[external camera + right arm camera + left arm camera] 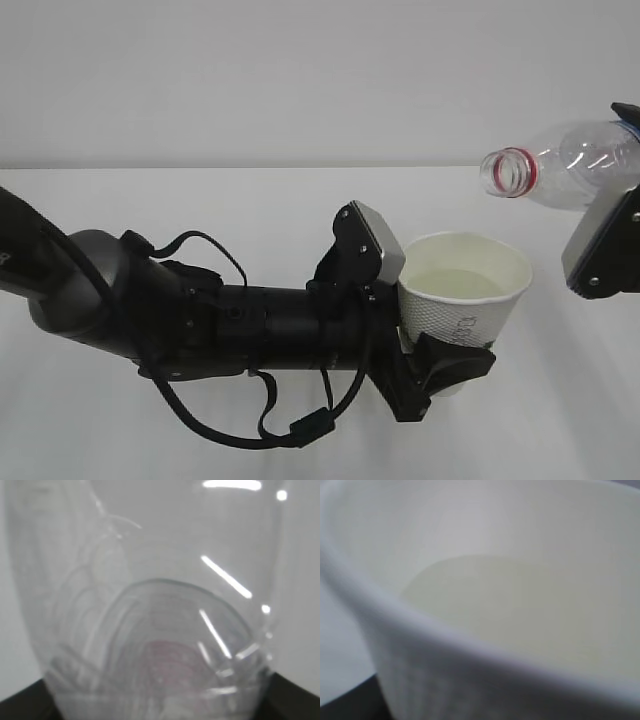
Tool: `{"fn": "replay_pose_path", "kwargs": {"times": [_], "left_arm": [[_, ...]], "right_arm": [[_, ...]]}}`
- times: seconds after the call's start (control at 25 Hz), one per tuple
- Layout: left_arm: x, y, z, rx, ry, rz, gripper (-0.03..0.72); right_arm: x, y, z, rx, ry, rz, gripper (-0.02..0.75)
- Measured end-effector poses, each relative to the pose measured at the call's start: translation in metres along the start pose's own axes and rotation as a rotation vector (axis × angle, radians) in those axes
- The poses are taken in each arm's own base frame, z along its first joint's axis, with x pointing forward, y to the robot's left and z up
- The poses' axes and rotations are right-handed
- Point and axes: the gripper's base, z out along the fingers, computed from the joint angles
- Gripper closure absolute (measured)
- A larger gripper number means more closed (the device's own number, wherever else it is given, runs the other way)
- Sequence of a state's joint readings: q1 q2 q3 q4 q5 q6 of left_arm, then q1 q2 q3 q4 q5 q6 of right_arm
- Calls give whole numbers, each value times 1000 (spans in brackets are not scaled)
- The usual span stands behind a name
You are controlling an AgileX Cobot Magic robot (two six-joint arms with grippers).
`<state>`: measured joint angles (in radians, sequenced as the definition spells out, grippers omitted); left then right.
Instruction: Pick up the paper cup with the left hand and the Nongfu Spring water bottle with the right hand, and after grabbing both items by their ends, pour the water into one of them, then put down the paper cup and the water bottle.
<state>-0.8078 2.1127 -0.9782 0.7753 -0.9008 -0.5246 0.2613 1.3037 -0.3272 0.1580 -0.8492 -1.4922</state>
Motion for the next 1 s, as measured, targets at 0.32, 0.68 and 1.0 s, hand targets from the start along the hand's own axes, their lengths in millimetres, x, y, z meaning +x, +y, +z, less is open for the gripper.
{"fn": "replay_pose_path", "kwargs": {"times": [0.32,0.68,1.0], "left_arm": [[1,1,0,-9,6,-4,196],[0,1,0,-11,5,-5,196],[0,3,0,-29,-5,-22,196]], "right_arm": [[3,-1,0,11,34,100,244],[6,-5,0,61,61,251,244],[10,-5,0,75,97,415,244]]}}
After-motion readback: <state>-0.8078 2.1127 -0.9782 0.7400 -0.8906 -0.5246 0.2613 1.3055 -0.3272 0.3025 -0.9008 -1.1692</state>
